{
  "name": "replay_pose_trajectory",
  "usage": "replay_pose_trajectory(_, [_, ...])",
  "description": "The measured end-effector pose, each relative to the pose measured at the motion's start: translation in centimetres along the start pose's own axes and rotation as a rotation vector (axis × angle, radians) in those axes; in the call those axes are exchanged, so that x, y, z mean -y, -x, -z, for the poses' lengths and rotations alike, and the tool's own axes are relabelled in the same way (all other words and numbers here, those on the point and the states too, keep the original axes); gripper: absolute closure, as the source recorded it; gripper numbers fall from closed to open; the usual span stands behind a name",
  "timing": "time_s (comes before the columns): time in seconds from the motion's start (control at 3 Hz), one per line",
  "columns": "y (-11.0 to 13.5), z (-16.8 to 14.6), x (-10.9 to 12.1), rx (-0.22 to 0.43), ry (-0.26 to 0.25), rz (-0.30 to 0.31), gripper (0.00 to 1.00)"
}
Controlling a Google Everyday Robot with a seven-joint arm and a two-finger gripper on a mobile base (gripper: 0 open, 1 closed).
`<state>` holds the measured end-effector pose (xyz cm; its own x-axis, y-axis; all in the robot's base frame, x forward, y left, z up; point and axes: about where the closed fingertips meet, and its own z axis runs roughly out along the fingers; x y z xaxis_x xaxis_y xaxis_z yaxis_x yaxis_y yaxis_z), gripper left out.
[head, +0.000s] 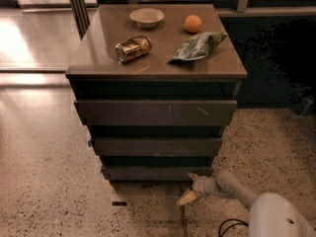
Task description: Close bottom drawer
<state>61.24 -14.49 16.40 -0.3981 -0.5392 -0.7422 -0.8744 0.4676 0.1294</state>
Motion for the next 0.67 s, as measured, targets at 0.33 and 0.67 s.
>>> replay_pose_trajectory(0.33, [-0.26, 0.73, 3.27, -0.025, -0.102, 0.039, 0.0])
replay_pose_trajectory(0.67, [-0.26, 0.73, 3.27, -0.025, -0.101, 0.039, 0.0])
